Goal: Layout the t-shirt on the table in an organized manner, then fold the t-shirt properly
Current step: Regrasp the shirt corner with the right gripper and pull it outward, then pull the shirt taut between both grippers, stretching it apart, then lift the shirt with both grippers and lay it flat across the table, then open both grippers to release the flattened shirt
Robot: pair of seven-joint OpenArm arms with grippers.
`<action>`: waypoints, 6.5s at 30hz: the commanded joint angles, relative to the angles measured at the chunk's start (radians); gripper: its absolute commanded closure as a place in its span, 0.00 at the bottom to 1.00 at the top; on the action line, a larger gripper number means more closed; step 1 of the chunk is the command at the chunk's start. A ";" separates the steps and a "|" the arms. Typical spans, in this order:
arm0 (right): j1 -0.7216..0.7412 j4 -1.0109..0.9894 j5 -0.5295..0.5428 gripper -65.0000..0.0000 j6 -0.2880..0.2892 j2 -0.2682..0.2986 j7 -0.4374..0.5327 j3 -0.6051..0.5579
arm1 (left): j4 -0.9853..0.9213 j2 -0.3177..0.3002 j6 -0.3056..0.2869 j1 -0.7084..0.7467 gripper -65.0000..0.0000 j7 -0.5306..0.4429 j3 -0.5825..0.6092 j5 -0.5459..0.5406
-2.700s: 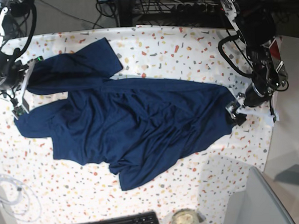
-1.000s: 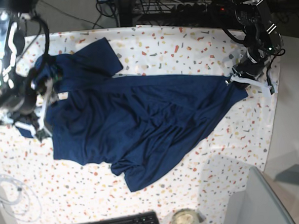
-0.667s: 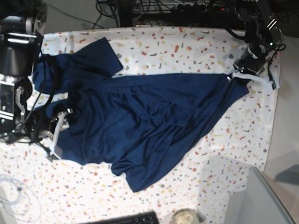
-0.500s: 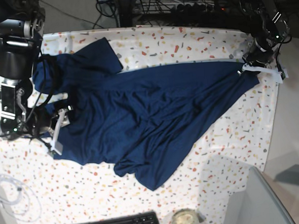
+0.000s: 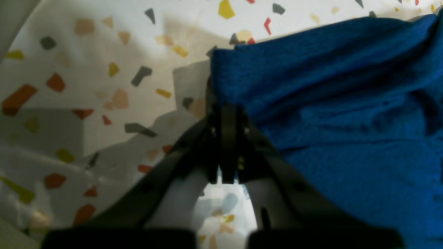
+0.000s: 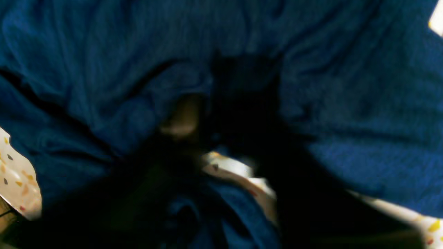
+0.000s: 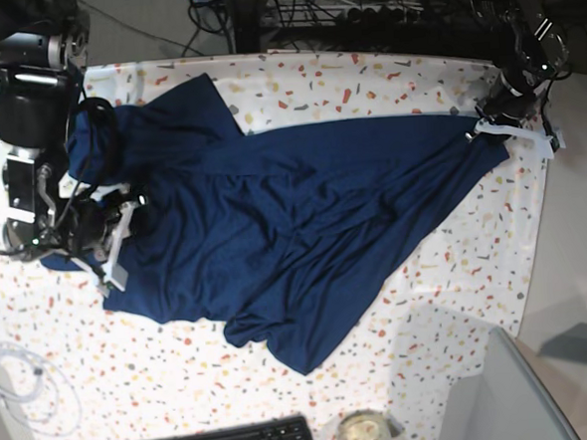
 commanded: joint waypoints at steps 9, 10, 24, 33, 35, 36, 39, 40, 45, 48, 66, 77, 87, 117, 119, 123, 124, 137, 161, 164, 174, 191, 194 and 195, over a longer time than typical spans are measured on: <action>-0.158 0.404 0.008 1.00 0.002 0.027 -0.102 0.006 | 0.020 -0.012 -0.003 -0.005 1.00 -0.013 -0.001 -0.008; -0.187 0.450 0.008 1.00 0.002 0.025 -0.114 0.006 | 0.020 -0.012 -0.003 -0.005 1.00 -0.013 -0.001 -0.008; -0.315 0.602 0.011 0.65 0.002 -0.055 -0.174 0.064 | 0.020 -0.012 -0.003 0.009 1.00 -0.013 -0.003 -0.008; -0.072 0.258 0.015 0.11 0.002 -0.010 -0.176 0.460 | 0.020 -0.013 -0.003 0.009 1.00 -0.013 -0.001 -0.008; -0.025 0.117 0.015 0.11 0.002 0.019 -0.170 0.477 | 0.020 -0.012 -0.003 0.007 1.00 -0.013 -0.001 -0.008; -0.008 0.054 0.015 0.11 0.002 0.030 -0.167 0.486 | 0.020 -0.012 -0.003 0.007 1.00 -0.013 -0.001 -0.008; 0.014 -0.044 0.015 0.11 0.002 0.034 -0.167 0.511 | 0.020 -0.012 -0.003 0.007 1.00 -0.013 -0.001 -0.008; 0.014 -0.049 0.021 0.11 0.002 0.033 -0.167 0.505 | 0.020 -0.012 -0.003 0.007 1.00 -0.013 -0.001 -0.008; -0.028 -0.047 0.171 0.11 0.002 0.021 -0.205 0.425 | 0.015 -0.012 -0.003 0.009 1.00 -0.013 -0.001 -0.008; -0.061 -0.024 0.263 0.11 0.002 0.024 -0.229 0.353 | 0.018 -0.012 -0.003 0.009 1.00 -0.013 -0.001 -0.008; -0.118 0.072 0.292 0.63 0.002 -0.007 -0.222 0.273 | 0.017 -0.012 -0.003 0.009 1.00 -0.013 -0.001 -0.007; -0.189 0.279 0.297 0.99 0.002 -0.010 -0.236 0.273 | 0.027 -0.012 -0.003 0.021 1.00 -0.013 0.000 -0.007; -0.321 0.729 0.292 1.00 0.002 -0.010 -0.351 0.273 | 0.251 -0.012 -0.003 0.092 1.00 -0.007 0.039 -0.001; 0.864 0.388 0.093 1.00 0.002 0.369 -0.329 -0.129 | 0.290 0.091 0.106 -0.925 1.00 0.141 0.289 0.056; 0.806 0.523 0.093 1.00 0.002 0.386 -0.392 -0.129 | 0.322 0.094 0.106 -0.876 1.00 0.139 0.246 -0.044; 0.549 0.812 0.093 0.99 0.002 0.384 -0.476 -0.052 | 0.383 0.059 0.106 -0.708 1.00 0.138 0.227 -0.205; 0.465 0.859 0.093 0.99 0.002 0.377 -0.476 -0.025 | 0.406 0.045 0.106 -0.654 1.00 0.138 0.229 -0.217; -0.244 0.557 0.093 1.00 0.002 0.067 -0.202 0.041 | 0.354 -0.056 0.106 -0.077 1.00 0.121 0.223 -0.219; -0.250 0.325 0.091 1.00 0.002 0.097 -0.113 0.103 | 0.106 -0.068 0.106 0.076 1.00 -0.108 0.261 -0.219; -0.269 0.318 0.091 1.00 0.002 0.097 -0.108 0.149 | 0.103 -0.068 0.106 0.076 1.00 -0.108 0.264 -0.219; -0.292 0.327 0.093 0.73 -0.079 0.073 -0.113 0.184 | 0.107 -0.064 0.106 0.093 1.00 -0.108 0.270 -0.219; -0.293 0.424 0.091 0.74 -0.082 0.007 0.042 0.104 | 0.112 -0.062 0.106 0.107 1.00 -0.108 0.270 -0.219; -0.285 0.355 0.091 1.00 -0.082 0.036 0.050 0.106 | 0.112 -0.062 0.106 0.119 1.00 -0.108 0.269 -0.219; -0.285 0.339 0.091 1.00 -0.083 0.044 0.062 0.107 | 0.112 -0.062 0.106 0.126 1.00 -0.108 0.269 -0.219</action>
